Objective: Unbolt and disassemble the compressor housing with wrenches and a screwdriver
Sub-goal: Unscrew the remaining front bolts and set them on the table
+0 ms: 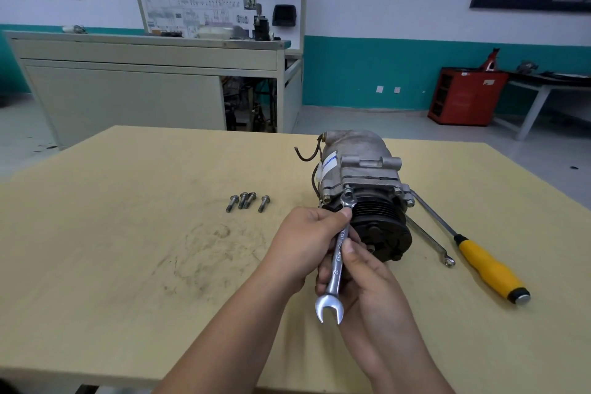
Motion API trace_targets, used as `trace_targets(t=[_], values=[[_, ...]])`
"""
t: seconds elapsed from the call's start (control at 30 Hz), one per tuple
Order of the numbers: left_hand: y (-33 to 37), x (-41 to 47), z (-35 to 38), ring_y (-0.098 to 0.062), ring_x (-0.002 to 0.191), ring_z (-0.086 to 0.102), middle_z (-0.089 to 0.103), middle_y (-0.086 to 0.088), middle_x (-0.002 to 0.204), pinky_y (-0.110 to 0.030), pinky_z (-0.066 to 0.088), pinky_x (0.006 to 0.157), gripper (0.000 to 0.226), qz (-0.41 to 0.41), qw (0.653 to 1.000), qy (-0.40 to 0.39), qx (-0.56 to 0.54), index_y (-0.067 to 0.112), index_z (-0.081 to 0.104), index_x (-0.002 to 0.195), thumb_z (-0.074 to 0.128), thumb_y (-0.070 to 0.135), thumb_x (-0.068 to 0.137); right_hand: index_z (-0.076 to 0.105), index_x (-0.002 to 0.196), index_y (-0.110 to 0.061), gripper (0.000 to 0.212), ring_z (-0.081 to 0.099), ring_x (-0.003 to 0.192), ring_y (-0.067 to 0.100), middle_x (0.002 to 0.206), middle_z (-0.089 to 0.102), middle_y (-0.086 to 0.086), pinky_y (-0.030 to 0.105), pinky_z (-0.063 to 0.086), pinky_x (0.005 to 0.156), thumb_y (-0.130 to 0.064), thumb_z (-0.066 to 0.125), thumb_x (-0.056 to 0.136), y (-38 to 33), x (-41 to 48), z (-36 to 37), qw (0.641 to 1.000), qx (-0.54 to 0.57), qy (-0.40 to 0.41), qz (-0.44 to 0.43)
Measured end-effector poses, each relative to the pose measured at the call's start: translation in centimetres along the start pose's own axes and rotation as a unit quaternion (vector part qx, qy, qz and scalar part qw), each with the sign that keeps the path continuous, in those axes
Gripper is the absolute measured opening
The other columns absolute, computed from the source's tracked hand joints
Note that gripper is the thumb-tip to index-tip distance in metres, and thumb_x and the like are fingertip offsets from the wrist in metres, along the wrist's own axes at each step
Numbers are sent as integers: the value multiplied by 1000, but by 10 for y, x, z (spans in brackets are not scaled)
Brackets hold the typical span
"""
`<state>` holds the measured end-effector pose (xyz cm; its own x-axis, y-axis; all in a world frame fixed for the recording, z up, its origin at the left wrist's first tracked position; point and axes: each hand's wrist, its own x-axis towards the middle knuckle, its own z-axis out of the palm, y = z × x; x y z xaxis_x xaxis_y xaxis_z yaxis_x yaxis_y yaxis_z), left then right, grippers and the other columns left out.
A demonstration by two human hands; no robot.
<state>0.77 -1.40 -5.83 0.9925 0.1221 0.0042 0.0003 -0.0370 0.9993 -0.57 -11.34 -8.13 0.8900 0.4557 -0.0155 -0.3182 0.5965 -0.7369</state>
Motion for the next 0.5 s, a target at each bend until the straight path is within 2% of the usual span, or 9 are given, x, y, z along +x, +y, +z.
trace_targets(t=[0.03,0.13,0.3,0.37,0.43,0.5], values=[[0,0,-1,-12,20,33,50,-16,41,-11,26,32,44,2,1000,-1,7,7,67,60,52,30,95,74,70,-13,26,51,41,12,49,50,7,22,44,41,-20,51,78,1,1,0,1000,20,0,10],[-1,1,-1,-12,21,35,59,-32,63,-13,28,30,48,-2,1000,-29,2,11,70,60,48,34,97,65,78,-7,19,47,42,12,50,48,7,21,42,41,-21,53,77,4,4,-1,998,60,15,24],[-2,3,2,-9,24,39,51,-19,61,-14,30,33,52,5,999,-40,-14,13,71,59,44,34,99,66,63,-10,24,42,40,10,50,43,4,19,38,40,-21,53,80,1,9,-3,998,62,18,12],[-2,4,3,-10,24,40,50,-16,57,-15,31,33,49,0,999,-34,-16,8,69,64,45,34,98,68,62,-12,27,43,40,9,52,45,3,19,38,40,-21,52,81,-2,9,-4,998,53,14,6],[-2,4,5,-12,24,39,52,-23,64,-16,31,32,50,-6,1000,-26,-15,-1,66,69,46,35,98,66,63,-11,25,42,41,9,53,43,4,19,38,40,-22,52,81,-4,8,-4,999,41,9,4],[-4,3,7,-14,24,38,55,-27,62,-15,31,31,55,-10,1000,-12,-12,-15,59,79,49,37,96,62,66,-9,24,42,42,10,51,41,5,19,37,41,-24,52,81,-5,6,-5,999,32,5,8]])
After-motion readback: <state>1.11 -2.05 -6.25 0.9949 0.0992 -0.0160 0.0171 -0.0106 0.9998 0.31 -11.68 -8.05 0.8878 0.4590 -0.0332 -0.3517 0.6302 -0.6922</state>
